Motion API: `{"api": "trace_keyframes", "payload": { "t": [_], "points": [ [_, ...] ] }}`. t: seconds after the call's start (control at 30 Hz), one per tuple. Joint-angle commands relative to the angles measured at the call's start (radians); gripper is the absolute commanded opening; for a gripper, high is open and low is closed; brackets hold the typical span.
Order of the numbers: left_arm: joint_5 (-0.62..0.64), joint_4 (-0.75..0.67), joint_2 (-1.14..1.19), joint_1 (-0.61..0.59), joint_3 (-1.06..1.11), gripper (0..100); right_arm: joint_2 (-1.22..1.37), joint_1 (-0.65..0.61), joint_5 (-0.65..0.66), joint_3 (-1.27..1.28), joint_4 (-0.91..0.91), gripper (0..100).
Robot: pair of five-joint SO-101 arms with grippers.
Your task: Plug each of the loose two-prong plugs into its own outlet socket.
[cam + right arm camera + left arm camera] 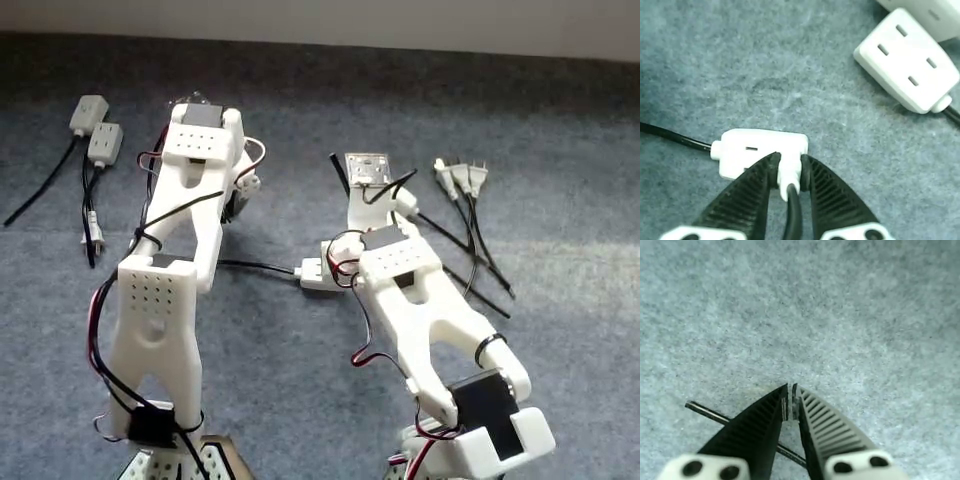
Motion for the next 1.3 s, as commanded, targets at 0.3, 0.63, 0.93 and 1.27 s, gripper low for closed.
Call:
{"api": "trace_keyframes", "payload": {
  "t": [0.3,0.63,0.93,1.27],
  "points": [
    [0.011,-0.006,-0.010,-0.024,-0.038,5,0.028,-0.044,0.109,-0.088,0.056,25.2],
    [0.011,-0.006,-0.010,-0.025,-0.038,5,0.028,-0.067,0.296,-0.348,0.213,25.3],
    [0.008,-0.006,-0.010,-0.025,-0.038,5,0.033,-0.090,0.364,-0.561,0.381,25.3],
    [0.006,-0.006,-0.010,-0.027,-0.038,5,0.036,-0.206,1.020,-0.417,0.423,25.3]
  ]
}}
